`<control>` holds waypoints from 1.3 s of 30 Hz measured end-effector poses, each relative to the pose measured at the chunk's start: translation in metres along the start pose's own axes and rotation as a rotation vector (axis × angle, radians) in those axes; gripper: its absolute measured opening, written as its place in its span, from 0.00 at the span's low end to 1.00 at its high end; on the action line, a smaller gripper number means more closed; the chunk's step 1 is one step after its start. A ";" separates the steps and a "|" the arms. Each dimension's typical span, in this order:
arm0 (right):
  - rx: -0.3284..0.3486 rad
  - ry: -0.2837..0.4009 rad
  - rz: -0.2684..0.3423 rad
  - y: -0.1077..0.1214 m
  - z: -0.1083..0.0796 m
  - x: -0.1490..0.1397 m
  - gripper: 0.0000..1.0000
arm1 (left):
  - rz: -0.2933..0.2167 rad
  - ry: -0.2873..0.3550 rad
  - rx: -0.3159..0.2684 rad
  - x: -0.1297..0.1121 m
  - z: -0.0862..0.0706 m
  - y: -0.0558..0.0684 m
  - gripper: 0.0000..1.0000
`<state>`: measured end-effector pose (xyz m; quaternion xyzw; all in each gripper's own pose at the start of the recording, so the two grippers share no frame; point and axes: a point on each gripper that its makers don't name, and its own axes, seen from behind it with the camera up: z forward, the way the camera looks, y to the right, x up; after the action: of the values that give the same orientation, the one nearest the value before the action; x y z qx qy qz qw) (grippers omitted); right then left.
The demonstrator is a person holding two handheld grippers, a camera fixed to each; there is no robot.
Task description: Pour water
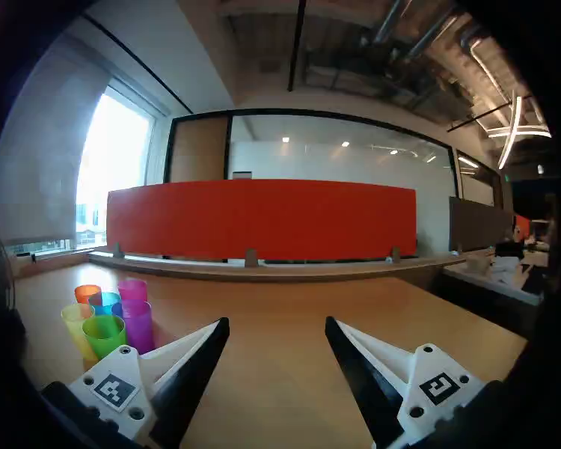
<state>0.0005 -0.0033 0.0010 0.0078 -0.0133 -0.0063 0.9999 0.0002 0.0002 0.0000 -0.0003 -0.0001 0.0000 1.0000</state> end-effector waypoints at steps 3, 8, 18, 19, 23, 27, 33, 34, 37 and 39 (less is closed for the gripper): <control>0.005 0.000 0.001 -0.002 0.000 0.007 1.00 | 0.001 -0.005 -0.013 0.004 -0.001 0.004 0.83; 0.035 -0.013 0.002 -0.008 0.000 0.024 0.99 | 0.014 -0.011 -0.058 0.018 0.002 0.012 0.84; 0.079 -0.061 -0.025 -0.017 0.001 0.066 0.99 | 0.019 -0.033 -0.136 0.059 0.010 0.029 0.83; 0.082 -0.060 -0.025 -0.018 0.002 0.072 0.99 | 0.017 -0.036 -0.145 0.064 0.011 0.031 0.83; 0.102 -0.054 -0.027 -0.023 0.001 0.094 1.00 | 0.015 -0.041 -0.167 0.082 0.015 0.034 0.84; 0.127 -0.053 -0.027 -0.027 0.001 0.112 0.99 | 0.036 -0.029 -0.178 0.104 0.019 0.035 0.83; 0.154 -0.055 -0.015 -0.032 0.003 0.140 0.99 | 0.060 -0.034 -0.199 0.125 0.021 0.038 0.83; 0.161 -0.054 -0.011 -0.033 0.004 0.145 0.99 | 0.056 -0.040 -0.204 0.128 0.021 0.038 0.83; 0.179 -0.052 -0.001 -0.036 0.004 0.156 1.00 | 0.045 -0.051 -0.220 0.135 0.022 0.039 0.83; 0.190 -0.053 0.005 -0.038 0.004 0.160 1.00 | 0.040 -0.055 -0.232 0.139 0.023 0.040 0.83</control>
<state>0.1602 -0.0432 0.0084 0.1023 -0.0401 -0.0028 0.9939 0.1395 0.0400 0.0225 -0.1160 -0.0277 0.0201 0.9927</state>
